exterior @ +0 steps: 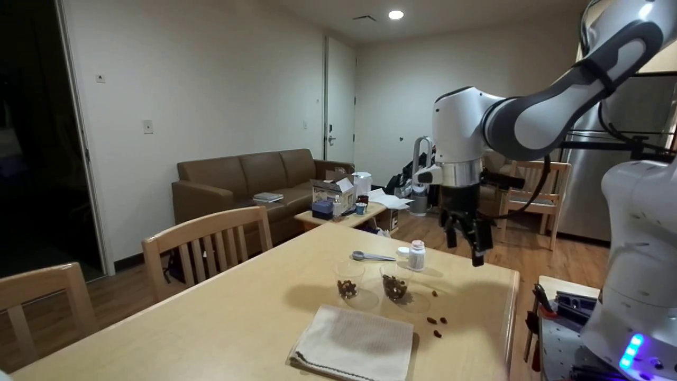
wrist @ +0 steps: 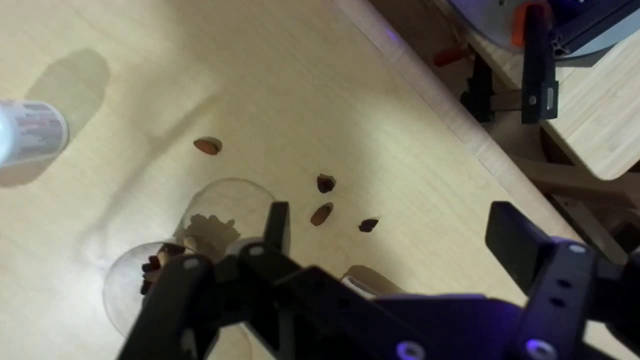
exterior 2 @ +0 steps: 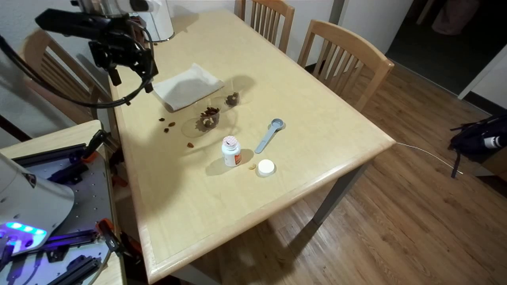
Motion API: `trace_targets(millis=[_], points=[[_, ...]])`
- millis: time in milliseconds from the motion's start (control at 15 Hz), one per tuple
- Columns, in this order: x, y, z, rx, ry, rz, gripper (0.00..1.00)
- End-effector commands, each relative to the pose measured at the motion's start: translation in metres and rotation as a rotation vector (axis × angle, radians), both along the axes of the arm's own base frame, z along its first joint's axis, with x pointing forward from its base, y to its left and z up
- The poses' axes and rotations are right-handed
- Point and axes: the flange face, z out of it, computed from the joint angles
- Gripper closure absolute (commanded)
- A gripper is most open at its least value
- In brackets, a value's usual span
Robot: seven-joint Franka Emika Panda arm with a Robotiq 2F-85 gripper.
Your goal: Move the towel to the right
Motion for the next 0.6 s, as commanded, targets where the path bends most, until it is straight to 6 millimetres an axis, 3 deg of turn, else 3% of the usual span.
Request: trace_targets(millis=[0,400,533], points=[[0.013,0.040,-0.020,0.015,0.043,0.185,0.00],[0.010,0.043,-0.015,-0.031,0.082,0.161,0.00],[0.019,0.048,-0.016,0.078,-0.023,0.213,0.00]])
